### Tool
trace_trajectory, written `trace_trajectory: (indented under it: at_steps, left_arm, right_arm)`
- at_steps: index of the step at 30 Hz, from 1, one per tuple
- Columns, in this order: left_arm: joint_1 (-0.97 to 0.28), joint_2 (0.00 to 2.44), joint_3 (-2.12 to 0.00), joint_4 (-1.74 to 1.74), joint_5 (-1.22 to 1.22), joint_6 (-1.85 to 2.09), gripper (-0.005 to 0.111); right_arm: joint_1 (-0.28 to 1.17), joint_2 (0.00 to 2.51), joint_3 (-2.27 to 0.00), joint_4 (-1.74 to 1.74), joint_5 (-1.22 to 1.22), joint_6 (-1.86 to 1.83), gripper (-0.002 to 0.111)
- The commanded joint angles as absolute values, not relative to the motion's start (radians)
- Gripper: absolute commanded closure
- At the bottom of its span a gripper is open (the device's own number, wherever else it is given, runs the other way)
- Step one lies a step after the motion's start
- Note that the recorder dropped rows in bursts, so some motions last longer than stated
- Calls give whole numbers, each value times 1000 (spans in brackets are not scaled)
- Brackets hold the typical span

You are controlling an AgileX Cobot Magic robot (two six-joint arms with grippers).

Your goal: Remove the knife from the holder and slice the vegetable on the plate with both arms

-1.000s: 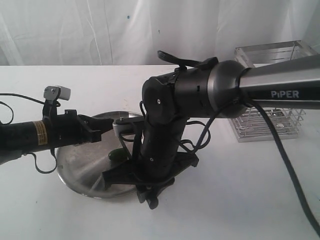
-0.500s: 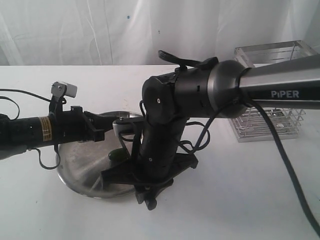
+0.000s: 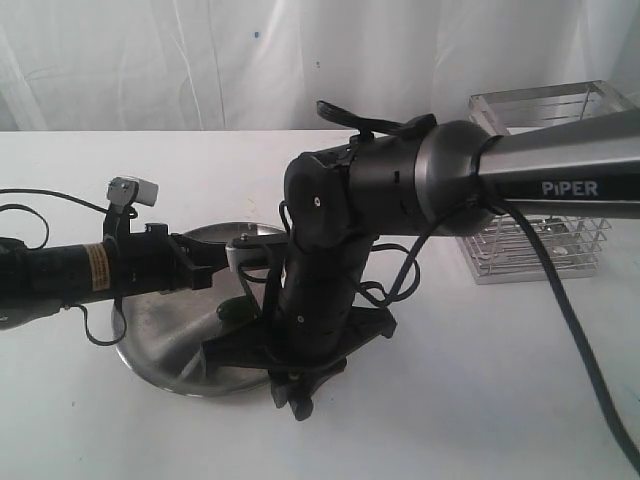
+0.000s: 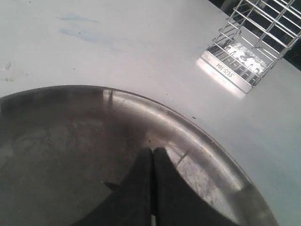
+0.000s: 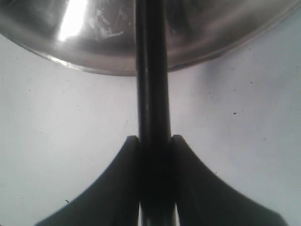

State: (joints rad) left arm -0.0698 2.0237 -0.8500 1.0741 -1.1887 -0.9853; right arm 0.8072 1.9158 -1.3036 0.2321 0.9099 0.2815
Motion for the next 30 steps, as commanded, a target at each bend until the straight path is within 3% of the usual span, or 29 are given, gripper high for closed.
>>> trace_trajectory:
  at_steps: [1, 30]
  left_arm:
    - [-73, 2038, -875, 1085, -1221, -1017, 107]
    - [-73, 2038, -876, 1108, -1221, -1042, 107]
  right_arm:
    - [807, 1913, -1302, 235, 907, 291, 108]
    - [807, 1913, -1302, 265, 892, 318, 108]
